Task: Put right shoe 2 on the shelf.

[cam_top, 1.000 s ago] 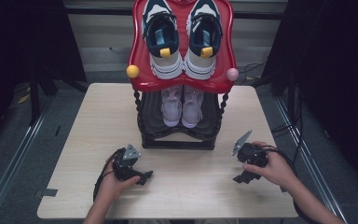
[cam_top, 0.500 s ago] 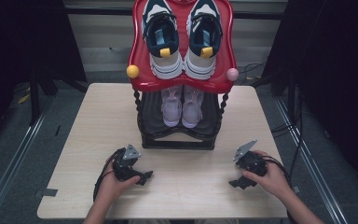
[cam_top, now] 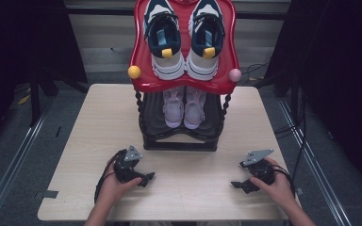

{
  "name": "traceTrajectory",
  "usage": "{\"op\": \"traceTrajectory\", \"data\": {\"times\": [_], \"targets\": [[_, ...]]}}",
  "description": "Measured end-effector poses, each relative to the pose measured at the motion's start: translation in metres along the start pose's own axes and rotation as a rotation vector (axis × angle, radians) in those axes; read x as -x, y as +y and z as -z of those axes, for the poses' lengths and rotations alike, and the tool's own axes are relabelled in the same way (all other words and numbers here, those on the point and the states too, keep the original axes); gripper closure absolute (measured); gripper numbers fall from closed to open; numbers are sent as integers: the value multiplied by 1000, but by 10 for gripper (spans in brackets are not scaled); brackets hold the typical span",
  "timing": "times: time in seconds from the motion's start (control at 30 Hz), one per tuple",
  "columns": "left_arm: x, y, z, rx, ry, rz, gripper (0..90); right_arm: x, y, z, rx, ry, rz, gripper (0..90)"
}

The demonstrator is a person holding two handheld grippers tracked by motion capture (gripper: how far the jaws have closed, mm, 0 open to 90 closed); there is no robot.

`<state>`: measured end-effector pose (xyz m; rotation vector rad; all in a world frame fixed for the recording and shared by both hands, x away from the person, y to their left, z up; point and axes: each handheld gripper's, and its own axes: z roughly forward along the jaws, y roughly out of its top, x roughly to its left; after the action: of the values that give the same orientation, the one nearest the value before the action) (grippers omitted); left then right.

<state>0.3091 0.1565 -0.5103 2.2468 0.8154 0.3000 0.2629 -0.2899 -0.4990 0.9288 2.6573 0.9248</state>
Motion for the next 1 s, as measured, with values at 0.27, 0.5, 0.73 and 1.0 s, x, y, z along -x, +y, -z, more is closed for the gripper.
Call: {"op": "traceTrajectory", "data": {"times": [0.27,0.5,0.73,1.0], "targets": [[0,0,0,-1,0,0,0,-2,-10,-1,88,-20,-16,116],[0,0,0,-1,0,-1,0,-3,-17,-2,149,-29,-25,110],[0,0,0,-1,0,-1,0,-3,-17,-2,148,-37,-24,108],[0,0,0,3,8,-5,2,-3,-17,-2,148,-37,-23,108]]}}
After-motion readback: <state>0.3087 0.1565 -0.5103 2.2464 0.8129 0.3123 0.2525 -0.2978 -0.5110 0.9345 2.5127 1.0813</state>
